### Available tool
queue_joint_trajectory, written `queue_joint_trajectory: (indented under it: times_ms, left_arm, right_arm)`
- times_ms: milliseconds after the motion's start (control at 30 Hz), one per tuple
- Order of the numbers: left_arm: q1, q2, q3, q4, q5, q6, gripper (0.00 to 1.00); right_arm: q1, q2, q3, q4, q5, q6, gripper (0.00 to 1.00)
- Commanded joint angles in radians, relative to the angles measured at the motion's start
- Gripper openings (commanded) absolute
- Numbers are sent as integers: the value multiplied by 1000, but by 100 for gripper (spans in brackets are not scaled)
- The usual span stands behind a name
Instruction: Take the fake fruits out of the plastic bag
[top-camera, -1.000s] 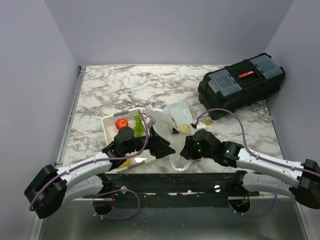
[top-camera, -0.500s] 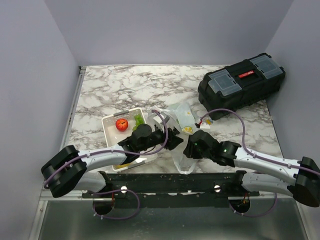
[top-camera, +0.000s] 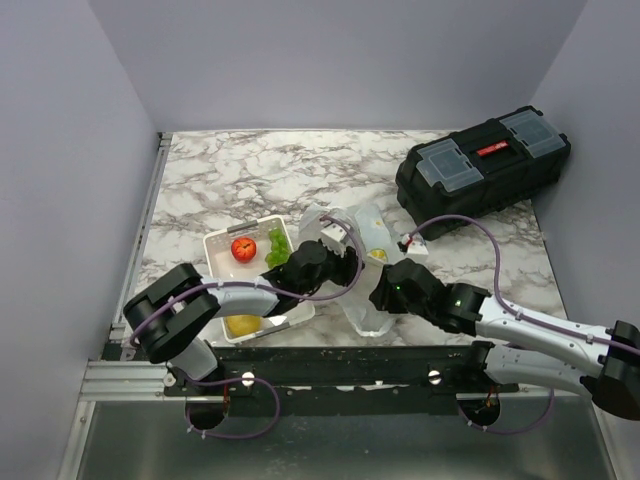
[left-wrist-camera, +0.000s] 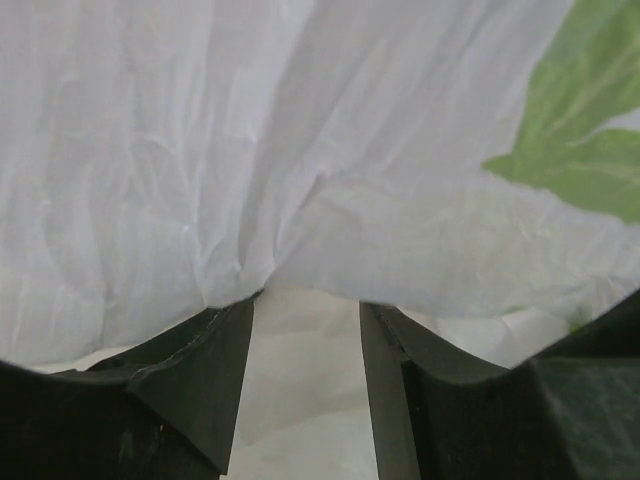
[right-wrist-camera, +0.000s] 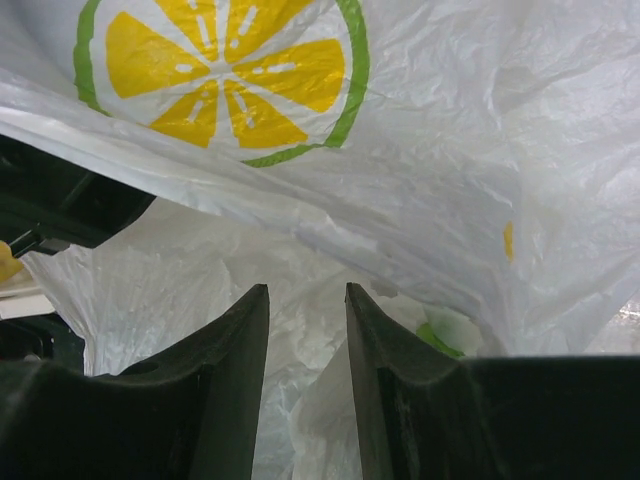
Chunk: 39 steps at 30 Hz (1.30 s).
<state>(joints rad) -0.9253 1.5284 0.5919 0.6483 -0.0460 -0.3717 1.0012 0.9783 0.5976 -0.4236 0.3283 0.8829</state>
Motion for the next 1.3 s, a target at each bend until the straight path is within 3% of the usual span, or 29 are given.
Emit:
queue_joint_trajectory:
  times_ms: [0,67,133,200,500,700,1033,1267]
  left_arm:
    - [-4,52,58,-7,-92,3,50]
    - [-2,92,92,-27,-115,7,51]
    - [5,131,148,-102,-131,-16,43]
    - [8,158,188,-147,-144,-27,41]
    - [37,271,284,-224,-204,-62,45]
    - [43,323,292,-139,-195,-19,61]
    - [46,343,394,-333,-158,-86,56]
    - [44,375,413,-375,-161,-132,53]
  right_arm:
    - [1,11,29,-11,29,8,40]
    - [1,14,29,-2,26,6,40]
    - [1,16,31,2,31,1,40]
    - [1,16,32,5,37,-3,40]
    - [1,22,39,20,40,-18,40]
    - [1,12,35,18,38,-21,40]
    - [1,7,84,-7,55,-34,45]
    - [1,9,152,-37,111,-61,47]
